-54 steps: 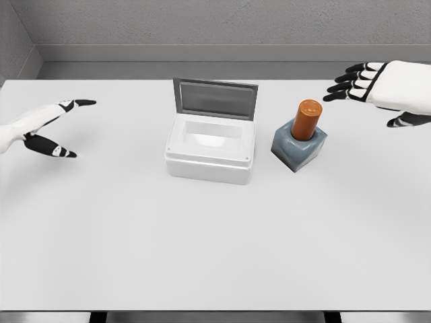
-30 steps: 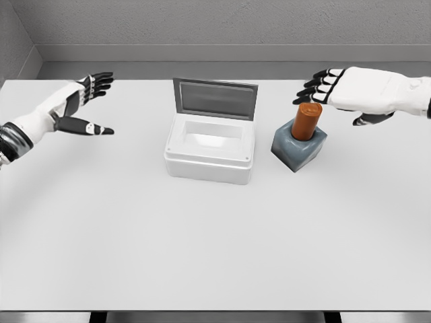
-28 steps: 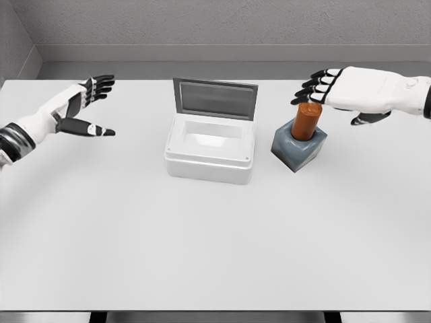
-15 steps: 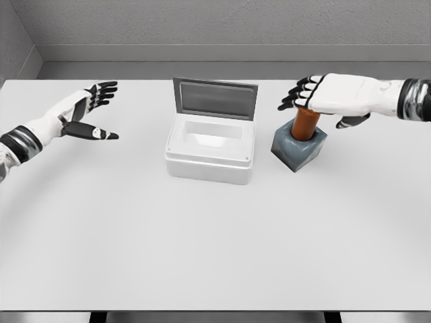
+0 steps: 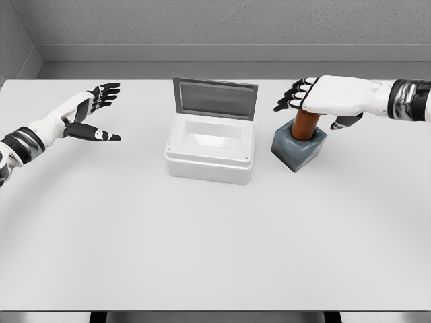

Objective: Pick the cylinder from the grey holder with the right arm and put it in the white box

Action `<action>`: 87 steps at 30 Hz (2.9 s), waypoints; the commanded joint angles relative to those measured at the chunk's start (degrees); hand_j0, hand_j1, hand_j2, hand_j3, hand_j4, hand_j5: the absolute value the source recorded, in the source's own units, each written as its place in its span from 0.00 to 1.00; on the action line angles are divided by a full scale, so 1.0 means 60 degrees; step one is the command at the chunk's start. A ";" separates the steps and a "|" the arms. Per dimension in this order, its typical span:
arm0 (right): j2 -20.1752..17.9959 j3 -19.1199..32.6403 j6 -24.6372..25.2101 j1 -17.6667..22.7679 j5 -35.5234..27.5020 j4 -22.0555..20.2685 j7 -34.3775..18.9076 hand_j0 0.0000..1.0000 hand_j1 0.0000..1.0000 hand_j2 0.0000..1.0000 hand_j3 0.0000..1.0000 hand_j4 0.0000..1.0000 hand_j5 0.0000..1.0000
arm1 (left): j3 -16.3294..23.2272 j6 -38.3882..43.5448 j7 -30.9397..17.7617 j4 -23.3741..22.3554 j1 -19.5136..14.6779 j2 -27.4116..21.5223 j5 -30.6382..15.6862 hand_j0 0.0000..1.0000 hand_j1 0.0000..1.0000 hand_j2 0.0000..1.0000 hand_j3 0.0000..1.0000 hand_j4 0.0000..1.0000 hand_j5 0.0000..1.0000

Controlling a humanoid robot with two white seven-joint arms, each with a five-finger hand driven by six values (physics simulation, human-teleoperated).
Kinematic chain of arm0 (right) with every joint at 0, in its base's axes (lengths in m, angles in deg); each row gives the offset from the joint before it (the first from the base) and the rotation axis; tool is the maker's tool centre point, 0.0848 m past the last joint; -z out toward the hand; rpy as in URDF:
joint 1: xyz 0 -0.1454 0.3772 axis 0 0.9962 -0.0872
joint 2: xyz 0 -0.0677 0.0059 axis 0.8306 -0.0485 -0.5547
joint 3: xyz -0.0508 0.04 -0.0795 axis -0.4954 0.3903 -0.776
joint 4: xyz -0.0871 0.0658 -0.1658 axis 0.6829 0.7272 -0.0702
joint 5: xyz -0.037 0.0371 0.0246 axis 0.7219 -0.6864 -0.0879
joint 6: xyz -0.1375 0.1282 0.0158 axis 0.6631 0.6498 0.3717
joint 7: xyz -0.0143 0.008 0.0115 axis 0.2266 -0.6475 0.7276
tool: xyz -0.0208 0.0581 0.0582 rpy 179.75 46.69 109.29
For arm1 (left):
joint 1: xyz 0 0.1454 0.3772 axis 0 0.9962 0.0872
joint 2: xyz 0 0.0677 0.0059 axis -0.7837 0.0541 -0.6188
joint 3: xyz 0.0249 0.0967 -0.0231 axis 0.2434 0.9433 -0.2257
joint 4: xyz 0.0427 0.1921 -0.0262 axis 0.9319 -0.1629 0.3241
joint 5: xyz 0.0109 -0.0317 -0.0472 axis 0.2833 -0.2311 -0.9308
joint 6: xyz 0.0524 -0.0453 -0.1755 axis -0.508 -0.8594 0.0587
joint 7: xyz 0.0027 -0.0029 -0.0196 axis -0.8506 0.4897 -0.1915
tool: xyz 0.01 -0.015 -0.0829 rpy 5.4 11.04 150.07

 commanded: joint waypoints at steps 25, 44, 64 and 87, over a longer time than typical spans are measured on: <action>-0.0008 0.0217 0.0025 -0.0059 -0.0169 0.0207 0.0004 0.20 0.20 0.20 0.20 0.20 0.20 | -0.0011 -0.0013 -0.0001 0.0018 0.0000 0.0031 -0.0017 1.00 1.00 1.00 1.00 1.00 1.00; 0.0007 0.0363 0.0025 0.0322 -0.0653 -0.2269 0.0004 0.20 0.20 0.20 0.20 0.20 0.20 | 0.0003 -0.0013 -0.0001 0.0018 -0.0015 0.0017 -0.0017 1.00 1.00 1.00 1.00 1.00 1.00; 0.0856 0.0100 0.0025 -0.0015 -0.0550 -0.2239 0.0004 0.21 0.21 0.21 0.21 0.21 0.21 | 0.0003 -0.0013 -0.0001 0.0018 -0.0015 0.0031 -0.0017 1.00 1.00 1.00 1.00 1.00 1.00; 0.1208 -0.0179 0.0025 0.0000 0.0094 -0.1946 0.0004 0.36 0.36 0.36 0.36 0.36 0.36 | 0.0003 -0.0013 -0.0015 0.0018 0.0000 0.0031 -0.0017 1.00 1.00 1.00 1.00 1.00 1.00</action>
